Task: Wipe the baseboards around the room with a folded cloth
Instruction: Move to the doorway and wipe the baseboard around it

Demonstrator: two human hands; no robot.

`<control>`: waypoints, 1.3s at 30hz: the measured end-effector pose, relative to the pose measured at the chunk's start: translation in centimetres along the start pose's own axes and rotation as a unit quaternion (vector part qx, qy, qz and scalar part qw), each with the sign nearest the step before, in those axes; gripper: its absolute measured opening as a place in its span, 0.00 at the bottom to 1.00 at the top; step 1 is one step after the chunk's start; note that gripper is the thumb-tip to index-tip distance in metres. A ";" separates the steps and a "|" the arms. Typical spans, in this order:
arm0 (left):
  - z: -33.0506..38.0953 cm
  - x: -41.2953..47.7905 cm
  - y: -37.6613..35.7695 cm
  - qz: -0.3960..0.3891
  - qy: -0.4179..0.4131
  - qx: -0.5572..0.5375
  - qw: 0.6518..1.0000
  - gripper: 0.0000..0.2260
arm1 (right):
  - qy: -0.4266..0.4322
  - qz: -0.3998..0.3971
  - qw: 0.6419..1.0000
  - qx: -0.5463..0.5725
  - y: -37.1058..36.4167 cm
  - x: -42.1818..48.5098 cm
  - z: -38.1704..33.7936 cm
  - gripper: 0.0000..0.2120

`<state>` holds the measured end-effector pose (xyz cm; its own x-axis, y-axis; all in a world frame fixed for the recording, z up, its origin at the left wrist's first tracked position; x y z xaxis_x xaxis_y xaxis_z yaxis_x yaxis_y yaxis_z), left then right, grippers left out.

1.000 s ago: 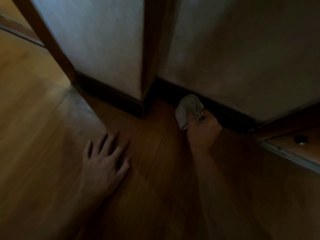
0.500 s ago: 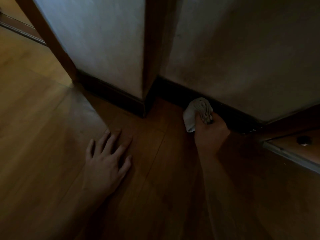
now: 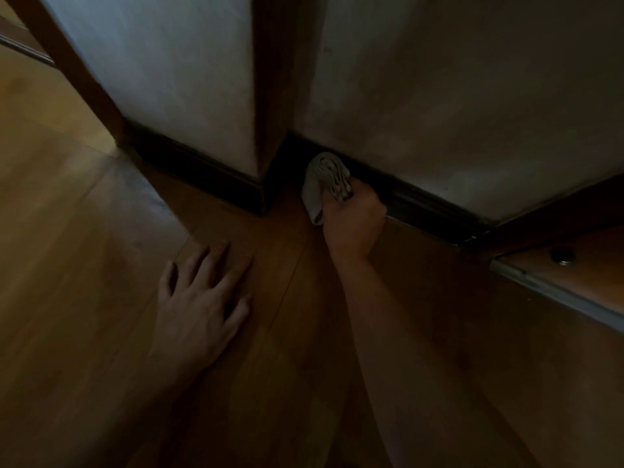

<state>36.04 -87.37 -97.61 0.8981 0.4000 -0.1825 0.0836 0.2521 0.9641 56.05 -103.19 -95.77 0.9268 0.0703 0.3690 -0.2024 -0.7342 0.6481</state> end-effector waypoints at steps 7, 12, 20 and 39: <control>2.9 0.2 -0.3 -0.017 -0.077 -0.013 0.997 0.28 | -0.049 0.066 0.997 -0.015 5.7 -1.8 5.1 0.16; 2.8 -0.1 -1.2 -0.022 -0.082 0.009 0.996 0.28 | -0.086 0.100 0.991 -0.034 8.5 -2.5 6.9 0.15; 2.7 -0.3 -1.4 -0.017 -0.084 0.010 0.996 0.27 | -0.043 0.035 0.998 -0.005 6.2 -1.3 5.0 0.13; 3.0 -0.7 -2.1 -0.003 -0.072 -0.013 0.997 0.28 | -0.049 0.061 0.997 -0.024 6.0 -1.5 4.6 0.13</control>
<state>36.55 -90.84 -98.97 0.9503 0.2685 -0.1577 0.0804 0.2777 0.9573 54.89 -110.82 -95.57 0.9202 -0.0858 0.3820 -0.3285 -0.6999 0.6342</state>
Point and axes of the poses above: each hand's wrist, its own x-axis towards the middle knuckle, its own y-axis out of the back of the hand, z = x × y, the point moved 1 cm from there along x, towards the middle knuckle, and after that the axes turned 14 degrees about y, right-handed, at the moved point
